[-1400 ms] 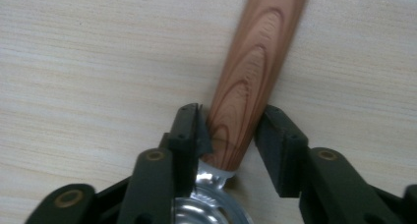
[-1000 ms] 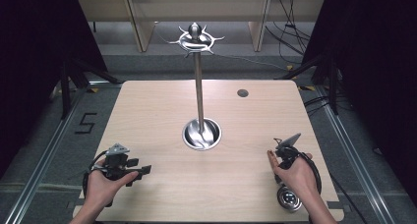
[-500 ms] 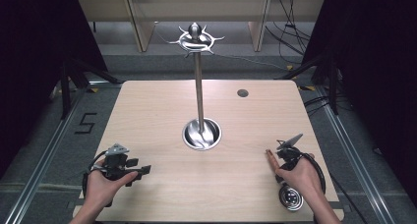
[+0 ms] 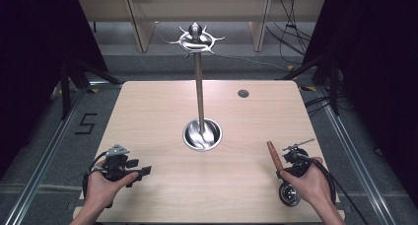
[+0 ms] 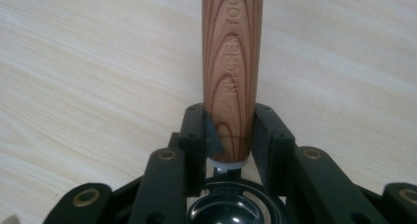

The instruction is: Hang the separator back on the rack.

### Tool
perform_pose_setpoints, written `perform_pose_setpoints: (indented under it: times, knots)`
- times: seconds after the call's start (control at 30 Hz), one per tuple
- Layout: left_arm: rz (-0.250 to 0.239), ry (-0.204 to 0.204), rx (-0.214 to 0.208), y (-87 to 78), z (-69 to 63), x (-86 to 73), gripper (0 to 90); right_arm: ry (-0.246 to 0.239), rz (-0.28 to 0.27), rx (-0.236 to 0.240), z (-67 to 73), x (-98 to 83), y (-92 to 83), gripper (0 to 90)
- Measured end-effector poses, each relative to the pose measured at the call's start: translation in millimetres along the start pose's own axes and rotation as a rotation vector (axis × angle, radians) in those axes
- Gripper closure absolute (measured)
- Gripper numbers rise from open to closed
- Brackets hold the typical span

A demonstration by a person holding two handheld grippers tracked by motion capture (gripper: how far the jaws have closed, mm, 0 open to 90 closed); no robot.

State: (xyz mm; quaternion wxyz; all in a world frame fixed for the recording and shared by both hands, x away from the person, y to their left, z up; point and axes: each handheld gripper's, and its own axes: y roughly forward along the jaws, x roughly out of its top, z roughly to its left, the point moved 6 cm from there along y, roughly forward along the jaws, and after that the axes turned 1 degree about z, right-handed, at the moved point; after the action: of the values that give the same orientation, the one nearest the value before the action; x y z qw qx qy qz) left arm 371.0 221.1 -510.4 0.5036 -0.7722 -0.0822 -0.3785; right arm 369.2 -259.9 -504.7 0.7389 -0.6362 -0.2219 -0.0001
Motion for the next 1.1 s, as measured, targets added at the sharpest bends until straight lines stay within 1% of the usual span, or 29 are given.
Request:
perform_pose_setpoints:
  times: [0.03,0.07,0.1,0.13,0.17,0.2,0.23,0.27,0.3,0.33,0.37,0.4,0.43,0.47,0.53,0.57,0.6,0.67,0.7,0.73,0.77,0.8,0.83,0.87,0.93,0.97,1.03,1.07,1.1]
  knots:
    - [-0.001,-0.007,-0.008,0.6,-0.8,0.0,36.7,0.001,-0.017,0.001,1.0,0.3,-2.2,69.6]
    - [-0.004,-0.010,-0.007,0.6,-1.1,0.2,36.7,0.006,-0.036,-0.008,1.2,1.1,-4.2,69.6]
    - [-0.011,-0.015,-0.005,1.1,-1.4,0.5,36.7,-0.030,-0.075,-0.004,-0.3,3.7,-4.6,69.6]
    - [-0.018,-0.018,0.004,1.1,-1.1,0.9,36.7,-0.056,-0.091,0.000,-1.2,4.5,-5.9,69.6]
    - [-0.024,-0.018,0.003,0.5,-1.3,1.3,36.7,-0.070,-0.117,-0.002,-1.8,6.1,-7.5,69.6]
    - [0.000,0.000,-0.007,-0.8,-0.1,0.1,36.7,-0.074,-0.132,0.001,-0.7,7.6,-9.8,69.6]
    - [-0.019,-0.019,0.002,0.0,-0.8,1.2,36.7,-0.077,-0.151,-0.004,-0.5,9.4,-10.3,69.6]
    - [0.003,-0.002,-0.006,-1.4,0.5,0.0,36.7,-0.099,-0.174,-0.013,-1.2,10.7,-10.8,69.6]
    - [0.006,0.000,-0.008,-1.5,0.7,-0.2,36.7,-0.079,-0.179,-0.004,1.4,12.2,-12.6,69.6]
    - [-0.018,-0.026,-0.005,0.3,-0.8,1.0,36.7,-0.084,-0.188,-0.002,2.6,12.7,-14.7,69.6]
    - [-0.005,-0.012,-0.009,-0.7,-0.1,0.4,36.7,-0.119,-0.222,-0.028,0.7,15.3,-15.3,69.7]
    - [0.007,0.001,-0.008,-1.7,0.7,-0.1,36.7,-0.089,-0.218,-0.020,3.6,15.9,-17.4,69.6]
    - [0.002,-0.004,-0.008,-1.4,0.4,0.2,36.7,-0.098,-0.237,-0.017,4.6,17.5,-19.0,69.6]
    - [0.003,-0.002,-0.008,-1.5,0.5,0.1,36.7,-0.094,-0.251,-0.014,6.9,18.6,-21.9,69.7]
    - [-0.002,-0.005,-0.009,-1.2,0.5,0.2,36.7,-0.108,-0.276,-0.020,7.6,21.2,-24.3,69.6]
    - [-0.002,-0.009,-0.008,-1.2,0.4,0.2,36.7,-0.072,-0.275,-0.010,11.9,20.6,-26.0,69.7]
    - [-0.015,-0.022,-0.005,-0.2,-0.4,0.9,36.7,-0.081,-0.296,-0.005,13.0,22.3,-27.3,69.6]
    - [0.001,-0.005,-0.007,-1.5,0.7,0.1,36.7,-0.084,-0.307,-0.009,14.5,23.3,-30.2,69.6]
    - [-0.005,-0.010,-0.007,-1.1,0.3,0.4,36.7,-0.097,-0.327,-0.008,14.9,24.8,-31.1,69.6]
    - [-0.006,-0.012,-0.008,-1.0,0.2,0.4,36.7,-0.096,-0.339,0.001,16.4,25.7,-31.4,69.6]
    - [-0.011,-0.014,-0.006,-0.8,0.2,0.6,36.7,-0.091,-0.343,0.002,18.0,26.2,-32.4,69.6]
    - [-0.014,-0.017,-0.006,-0.7,0.0,0.8,36.7,-0.112,-0.351,-0.006,17.2,27.0,-34.1,69.6]
    - [-0.020,-0.023,-0.002,-0.1,0.1,1.0,36.7,-0.117,-0.354,-0.002,17.8,27.5,-35.0,69.6]
    - [-0.019,-0.021,0.003,-0.3,0.5,1.0,36.7,-0.106,-0.361,0.000,19.3,27.9,-36.6,69.6]
    - [-0.014,-0.014,0.000,-1.3,0.5,0.9,36.7,-0.122,-0.374,0.003,20.2,29.7,-38.4,69.6]
    - [-0.012,-0.012,0.001,-1.4,0.6,0.8,36.7,-0.123,-0.391,0.007,21.0,30.9,-39.3,69.6]
    - [-0.014,-0.011,-0.002,-1.1,0.7,0.8,36.7,-0.136,-0.402,0.010,21.8,32.4,-40.1,69.6]
    - [-0.019,-0.018,-0.006,-0.7,0.2,1.0,36.7,-0.172,-0.416,0.001,19.8,33.7,-40.9,69.6]
    - [-0.016,-0.016,-0.005,-0.9,0.4,0.9,36.7,-0.137,-0.404,0.012,23.2,32.8,-42.5,69.6]
